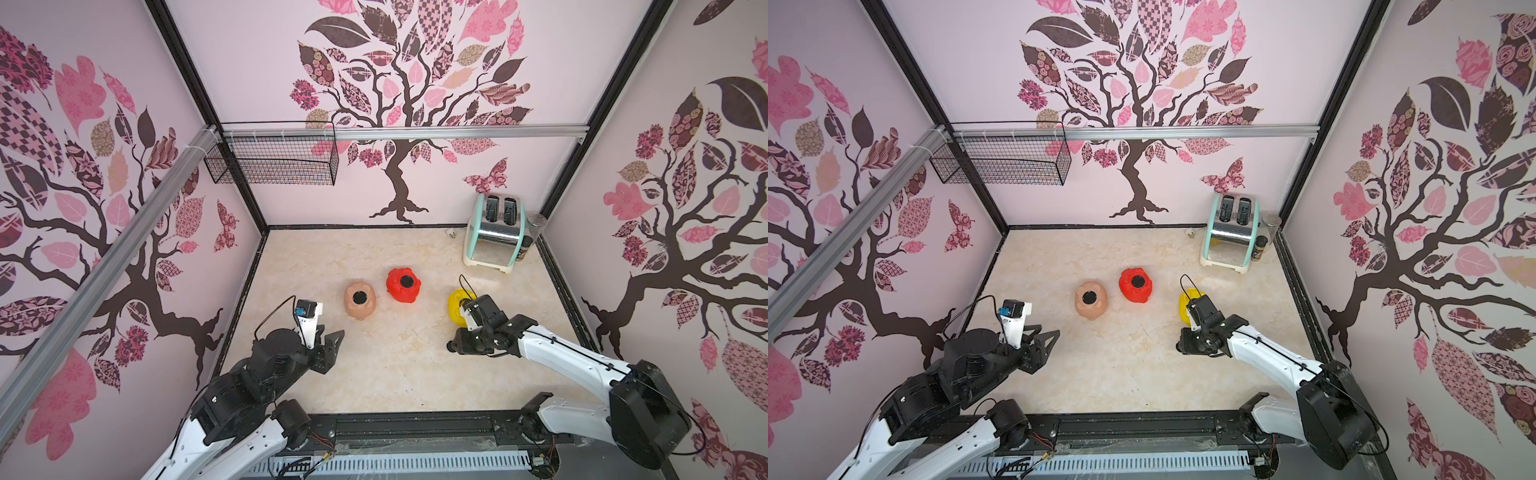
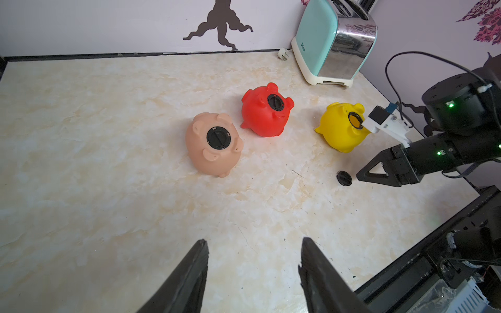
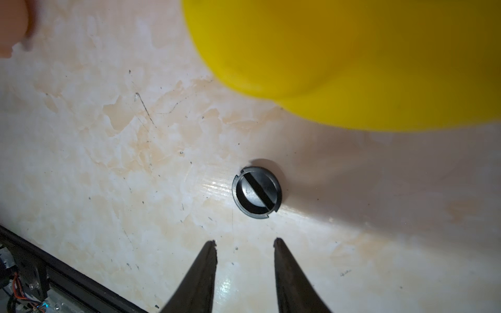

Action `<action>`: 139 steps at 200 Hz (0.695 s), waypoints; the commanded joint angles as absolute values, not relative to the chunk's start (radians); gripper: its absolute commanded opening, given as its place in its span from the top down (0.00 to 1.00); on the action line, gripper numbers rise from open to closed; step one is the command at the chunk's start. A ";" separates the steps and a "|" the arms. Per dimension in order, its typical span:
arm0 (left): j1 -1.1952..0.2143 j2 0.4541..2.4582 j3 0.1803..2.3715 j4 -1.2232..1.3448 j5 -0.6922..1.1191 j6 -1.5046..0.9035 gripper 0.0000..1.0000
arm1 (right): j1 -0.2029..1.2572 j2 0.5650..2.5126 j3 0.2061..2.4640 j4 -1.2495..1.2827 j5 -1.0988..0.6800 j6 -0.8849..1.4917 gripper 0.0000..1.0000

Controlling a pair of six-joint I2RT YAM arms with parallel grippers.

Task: Close piggy banks
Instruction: Pick up the knob at the center of the board.

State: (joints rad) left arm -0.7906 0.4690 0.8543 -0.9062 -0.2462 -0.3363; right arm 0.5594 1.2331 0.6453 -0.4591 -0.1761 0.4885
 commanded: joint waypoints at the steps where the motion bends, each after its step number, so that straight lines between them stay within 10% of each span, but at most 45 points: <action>1: -0.792 0.462 0.845 -0.885 -0.255 -0.336 0.43 | 0.591 1.252 0.667 -0.435 -0.139 0.461 0.62; 139: -0.792 0.455 0.842 -0.886 -0.259 -0.337 0.43 | 0.627 1.379 0.662 -0.328 -0.034 0.399 0.74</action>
